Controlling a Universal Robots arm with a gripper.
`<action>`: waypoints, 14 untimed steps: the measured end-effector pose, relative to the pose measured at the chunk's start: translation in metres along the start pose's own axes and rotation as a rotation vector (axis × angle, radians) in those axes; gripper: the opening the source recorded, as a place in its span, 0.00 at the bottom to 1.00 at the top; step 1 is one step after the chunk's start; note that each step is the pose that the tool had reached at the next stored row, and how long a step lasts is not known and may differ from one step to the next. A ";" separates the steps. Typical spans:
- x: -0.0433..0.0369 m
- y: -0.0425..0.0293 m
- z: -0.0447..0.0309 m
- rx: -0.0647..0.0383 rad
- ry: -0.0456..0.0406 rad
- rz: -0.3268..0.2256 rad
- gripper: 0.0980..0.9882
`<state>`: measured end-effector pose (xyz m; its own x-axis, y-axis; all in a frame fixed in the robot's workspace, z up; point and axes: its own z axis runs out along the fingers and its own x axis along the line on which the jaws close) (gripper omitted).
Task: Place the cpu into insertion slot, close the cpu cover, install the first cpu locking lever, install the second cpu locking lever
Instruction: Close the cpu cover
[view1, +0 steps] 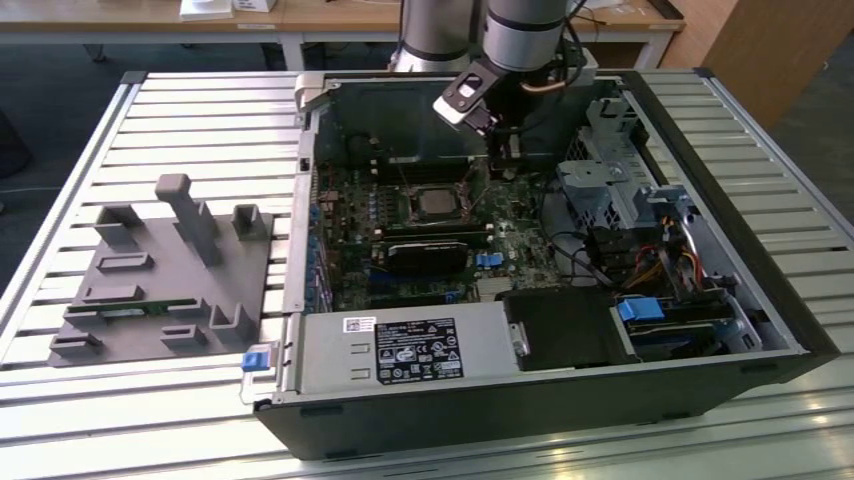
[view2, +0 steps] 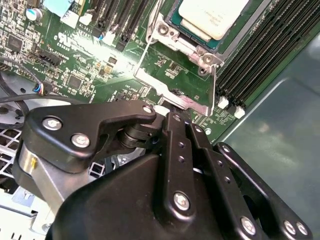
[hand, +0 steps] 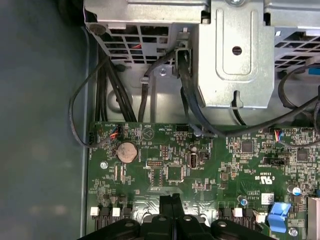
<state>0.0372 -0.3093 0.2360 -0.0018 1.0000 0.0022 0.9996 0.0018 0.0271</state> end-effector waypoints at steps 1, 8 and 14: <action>0.0000 -0.0006 0.0000 0.000 0.0001 0.000 0.01; 0.0001 -0.0107 0.0001 0.000 0.0003 0.000 0.01; 0.0001 -0.0162 0.0009 0.000 0.0003 0.000 0.01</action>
<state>0.0210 -0.3093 0.2347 -0.0018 1.0000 0.0025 0.9996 0.0018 0.0271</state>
